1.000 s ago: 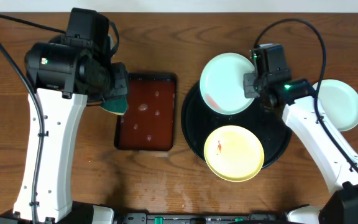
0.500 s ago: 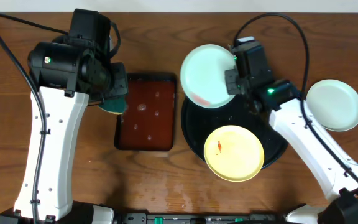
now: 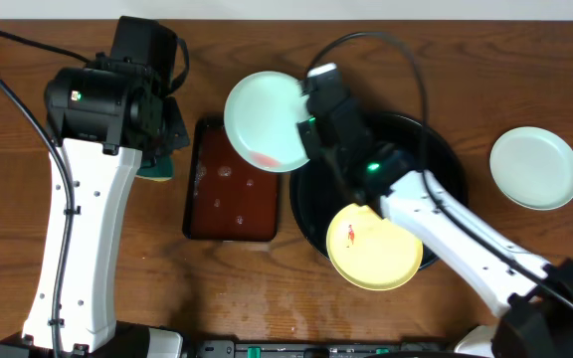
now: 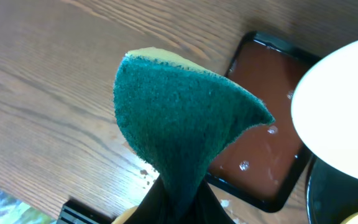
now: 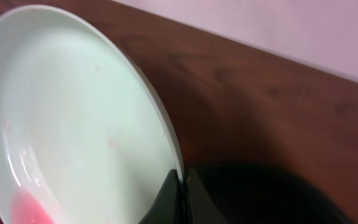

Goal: Clean dirty plates on tray and stack at the side
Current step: 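Lift the pale green plate with the right gripper and carry it right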

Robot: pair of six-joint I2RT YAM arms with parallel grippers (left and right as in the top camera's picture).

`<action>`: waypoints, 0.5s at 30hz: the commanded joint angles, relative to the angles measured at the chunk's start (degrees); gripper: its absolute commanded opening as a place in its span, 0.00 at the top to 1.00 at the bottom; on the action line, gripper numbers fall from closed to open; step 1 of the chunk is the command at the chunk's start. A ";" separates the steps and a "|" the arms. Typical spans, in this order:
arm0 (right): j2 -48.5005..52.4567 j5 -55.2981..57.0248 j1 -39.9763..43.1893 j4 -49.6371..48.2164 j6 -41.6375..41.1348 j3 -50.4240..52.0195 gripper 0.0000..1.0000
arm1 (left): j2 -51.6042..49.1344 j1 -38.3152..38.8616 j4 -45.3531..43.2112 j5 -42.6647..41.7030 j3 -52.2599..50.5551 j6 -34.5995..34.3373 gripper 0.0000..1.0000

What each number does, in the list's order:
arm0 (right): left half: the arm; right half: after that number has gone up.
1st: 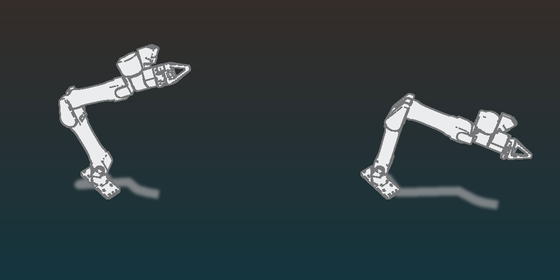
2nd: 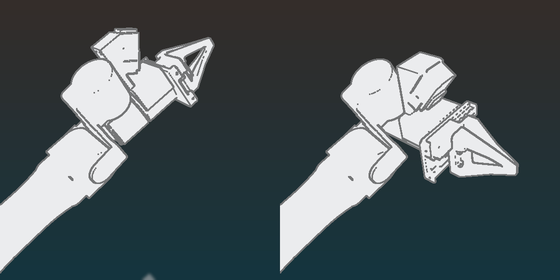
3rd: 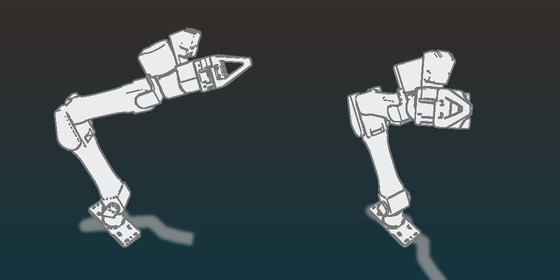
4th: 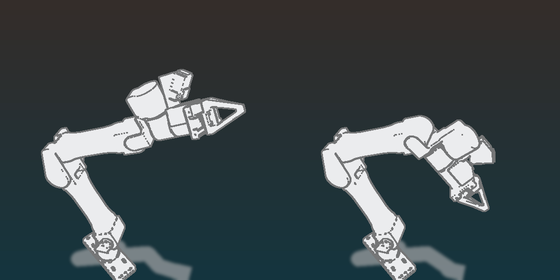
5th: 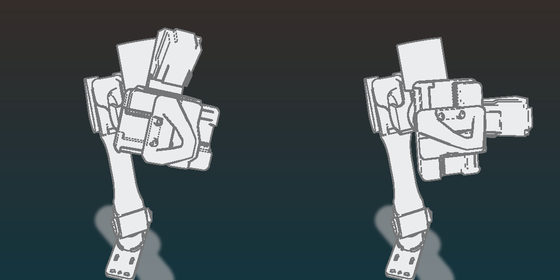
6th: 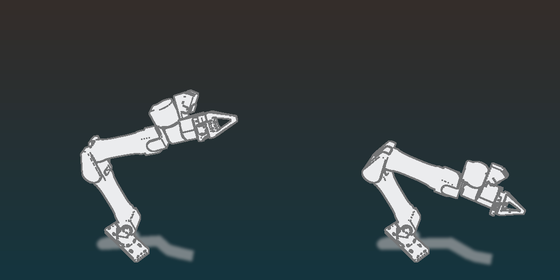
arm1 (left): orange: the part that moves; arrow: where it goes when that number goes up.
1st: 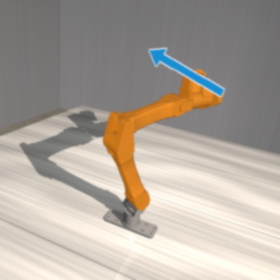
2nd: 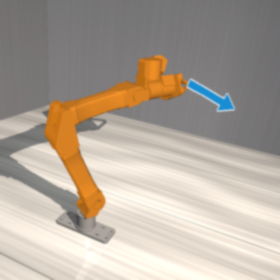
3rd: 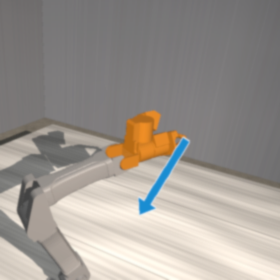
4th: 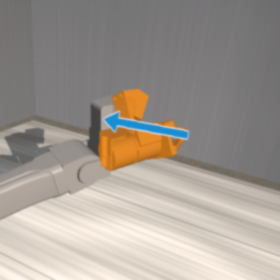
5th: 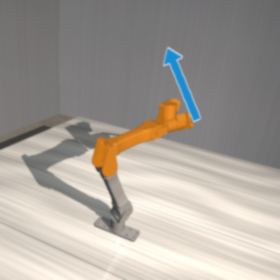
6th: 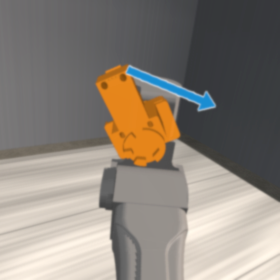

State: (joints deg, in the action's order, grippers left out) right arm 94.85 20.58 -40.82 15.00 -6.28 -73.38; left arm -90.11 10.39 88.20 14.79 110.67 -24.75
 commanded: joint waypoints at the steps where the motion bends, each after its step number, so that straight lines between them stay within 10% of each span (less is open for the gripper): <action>1: 0.35 12.28 -4.07 -4.15 9.53 -1.29 0.99 | -0.11 -0.09 0.24 3.10 -0.33 -2.19 0.92; 15: 0.48 32.83 -18.99 -23.19 48.61 -1.29 0.99 | -0.11 -3.98 0.33 2.25 -0.33 -2.43 0.92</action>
State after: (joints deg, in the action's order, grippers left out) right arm 95.94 48.86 -58.63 -7.73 34.22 -73.60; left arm -90.11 7.44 88.29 16.60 110.50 -26.17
